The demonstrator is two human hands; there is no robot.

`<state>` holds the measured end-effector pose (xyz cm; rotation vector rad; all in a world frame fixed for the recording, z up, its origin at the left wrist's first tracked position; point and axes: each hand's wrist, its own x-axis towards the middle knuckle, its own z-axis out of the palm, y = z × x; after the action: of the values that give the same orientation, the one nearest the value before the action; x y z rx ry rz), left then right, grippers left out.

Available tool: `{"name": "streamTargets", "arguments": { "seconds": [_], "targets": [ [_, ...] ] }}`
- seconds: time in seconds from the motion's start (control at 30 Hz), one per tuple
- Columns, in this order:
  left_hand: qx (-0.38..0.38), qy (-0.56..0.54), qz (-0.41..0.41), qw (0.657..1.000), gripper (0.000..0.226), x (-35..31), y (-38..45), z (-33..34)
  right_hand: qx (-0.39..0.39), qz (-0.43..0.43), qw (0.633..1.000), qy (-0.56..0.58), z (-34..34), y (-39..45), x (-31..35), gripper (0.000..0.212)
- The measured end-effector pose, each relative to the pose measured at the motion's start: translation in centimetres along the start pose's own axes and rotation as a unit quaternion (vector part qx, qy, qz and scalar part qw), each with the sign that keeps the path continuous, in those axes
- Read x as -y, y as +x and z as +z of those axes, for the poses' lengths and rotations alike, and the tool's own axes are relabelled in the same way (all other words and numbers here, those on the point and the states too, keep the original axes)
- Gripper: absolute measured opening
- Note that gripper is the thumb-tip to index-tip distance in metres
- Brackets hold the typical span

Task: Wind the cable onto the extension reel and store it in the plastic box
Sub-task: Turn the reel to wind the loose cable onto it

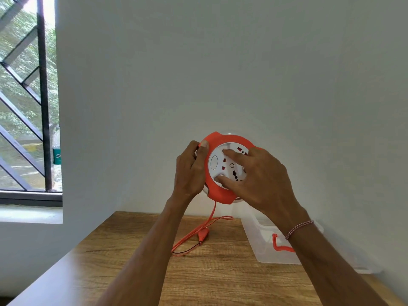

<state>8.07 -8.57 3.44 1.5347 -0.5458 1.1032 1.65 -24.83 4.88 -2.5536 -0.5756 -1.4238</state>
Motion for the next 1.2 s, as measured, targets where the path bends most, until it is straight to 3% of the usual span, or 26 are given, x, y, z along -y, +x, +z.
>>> {"name": "streamTargets", "arguments": {
  "seconds": [0.13,0.2,0.3,0.63,1.0,1.2],
  "targets": [
    [0.001,-0.005,-0.001,1.000,0.037,0.1,0.1,-0.2,-0.033,-0.086,0.995,0.038,-0.6,0.3,-0.3,0.038],
    [0.000,-0.002,-0.001,1.000,0.037,0.1,0.1,-0.2,-0.002,-0.123,0.992,0.041,-0.7,0.3,-0.5,0.028],
    [-0.003,0.002,0.004,1.000,0.036,0.1,0.2,-0.3,0.069,-0.133,0.989,-0.006,-0.8,0.4,-0.3,0.037],
    [0.000,0.009,0.013,1.000,0.023,-0.4,0.0,-0.2,0.069,-0.102,0.991,-0.056,-0.2,0.0,-0.1,0.059],
    [-0.003,-0.009,0.013,1.000,0.033,-0.5,0.0,0.1,-0.028,0.037,0.999,0.012,0.3,0.0,-0.1,0.075],
    [-0.001,-0.011,0.003,1.000,0.026,-0.3,-0.1,0.1,-0.039,-0.014,0.999,0.031,-0.3,0.2,-0.1,0.055]
  ]
}}
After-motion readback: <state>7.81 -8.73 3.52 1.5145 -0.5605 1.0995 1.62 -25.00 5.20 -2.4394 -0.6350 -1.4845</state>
